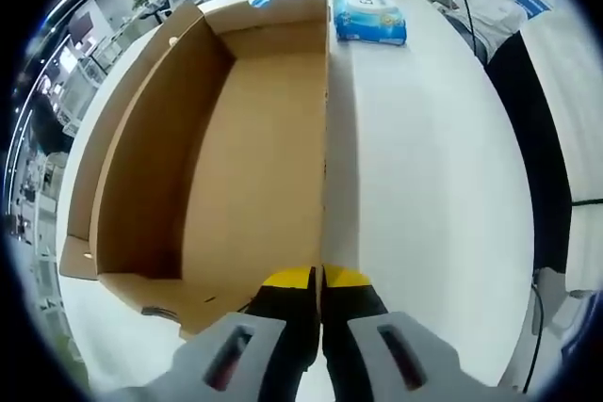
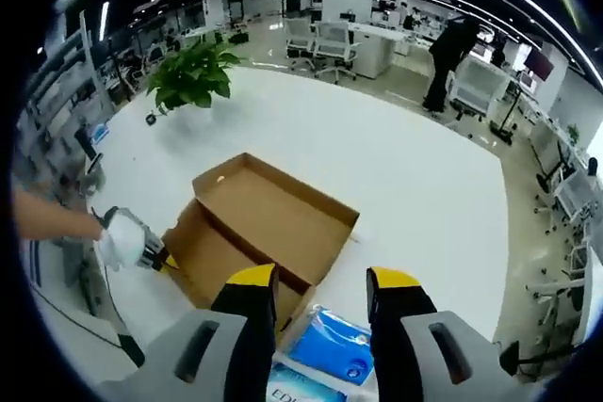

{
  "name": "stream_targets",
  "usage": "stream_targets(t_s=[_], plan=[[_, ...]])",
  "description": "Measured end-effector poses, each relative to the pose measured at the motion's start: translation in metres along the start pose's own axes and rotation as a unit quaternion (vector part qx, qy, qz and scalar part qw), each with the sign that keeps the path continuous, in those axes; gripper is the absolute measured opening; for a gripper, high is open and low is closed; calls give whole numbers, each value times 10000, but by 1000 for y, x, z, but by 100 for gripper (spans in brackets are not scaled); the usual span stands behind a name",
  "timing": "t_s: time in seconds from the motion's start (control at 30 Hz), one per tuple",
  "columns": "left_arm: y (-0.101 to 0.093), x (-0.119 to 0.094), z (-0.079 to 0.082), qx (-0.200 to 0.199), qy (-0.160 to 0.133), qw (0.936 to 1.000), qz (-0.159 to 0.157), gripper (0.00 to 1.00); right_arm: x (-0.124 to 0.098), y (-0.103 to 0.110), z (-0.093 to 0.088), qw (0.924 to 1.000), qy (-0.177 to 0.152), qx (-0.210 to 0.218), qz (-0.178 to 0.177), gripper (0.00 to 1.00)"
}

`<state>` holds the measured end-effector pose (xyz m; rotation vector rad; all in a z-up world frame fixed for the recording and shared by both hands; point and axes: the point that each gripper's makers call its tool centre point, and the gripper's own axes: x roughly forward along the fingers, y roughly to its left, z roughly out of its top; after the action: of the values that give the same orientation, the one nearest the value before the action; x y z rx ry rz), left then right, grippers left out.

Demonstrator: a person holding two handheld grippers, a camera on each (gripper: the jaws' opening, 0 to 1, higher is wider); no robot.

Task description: Operate the shoe box by opening the lid, removing the specified soft item, and placing it in the target area until the item is outside and the box remains undamaged.

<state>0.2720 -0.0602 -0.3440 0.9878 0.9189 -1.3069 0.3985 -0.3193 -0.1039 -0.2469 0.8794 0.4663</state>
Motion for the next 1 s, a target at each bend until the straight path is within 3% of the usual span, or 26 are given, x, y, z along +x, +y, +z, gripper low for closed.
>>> stream_targets(t_s=[0.23, 0.3, 0.43, 0.6, 0.7, 1.0], plan=[[0, 1, -1, -11, 30, 10000, -9, 0, 28, 2, -1, 9989, 300, 139, 320, 36], [0, 1, -1, -12, 56, 10000, -13, 0, 37, -1, -4, 9985, 461, 51, 276, 35], [0, 1, -1, -38, 65, 10000, -43, 0, 52, -14, -10, 9963, 772, 363, 116, 32], [-1, 1, 0, -9, 99, 9999, -27, 0, 60, -28, -5, 9900, 688, 1226, 131, 29], [-1, 2, -1, -1, 162, 9999, -11, 0, 68, -37, -7, 9878, 791, 1335, 95, 24], [0, 1, 1, 4, 148, 9999, -2, 0, 92, -47, 4, 9817, 960, 1644, 64, 27]])
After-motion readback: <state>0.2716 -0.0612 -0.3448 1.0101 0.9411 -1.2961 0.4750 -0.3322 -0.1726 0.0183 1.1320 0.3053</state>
